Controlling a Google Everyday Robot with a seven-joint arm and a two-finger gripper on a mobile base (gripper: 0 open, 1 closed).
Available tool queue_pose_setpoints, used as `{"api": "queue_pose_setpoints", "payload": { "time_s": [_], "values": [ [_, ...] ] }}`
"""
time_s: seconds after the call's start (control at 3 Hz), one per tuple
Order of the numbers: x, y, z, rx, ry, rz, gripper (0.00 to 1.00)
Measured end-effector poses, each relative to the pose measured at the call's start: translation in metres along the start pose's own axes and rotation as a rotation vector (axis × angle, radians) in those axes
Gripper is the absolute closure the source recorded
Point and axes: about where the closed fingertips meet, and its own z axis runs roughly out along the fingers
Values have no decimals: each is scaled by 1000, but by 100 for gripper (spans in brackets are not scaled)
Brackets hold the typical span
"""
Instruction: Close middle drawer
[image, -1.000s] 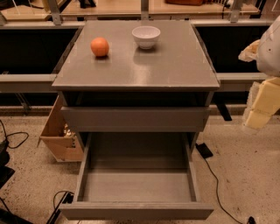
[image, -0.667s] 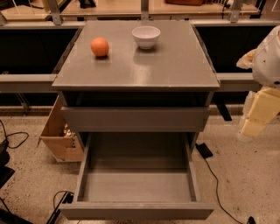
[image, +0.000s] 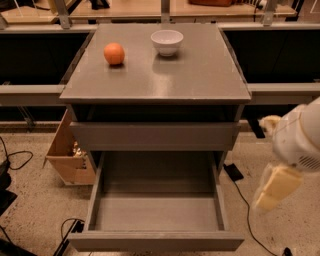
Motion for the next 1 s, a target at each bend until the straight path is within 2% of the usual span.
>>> {"api": "queue_pose_setpoints", "payload": {
  "time_s": [0.33, 0.67, 1.0],
  "values": [
    [9, 37, 49, 4, -20, 19, 0],
    [18, 85, 107, -42, 12, 12, 0],
    [39, 122, 133, -107, 52, 15, 0]
  ]
}}
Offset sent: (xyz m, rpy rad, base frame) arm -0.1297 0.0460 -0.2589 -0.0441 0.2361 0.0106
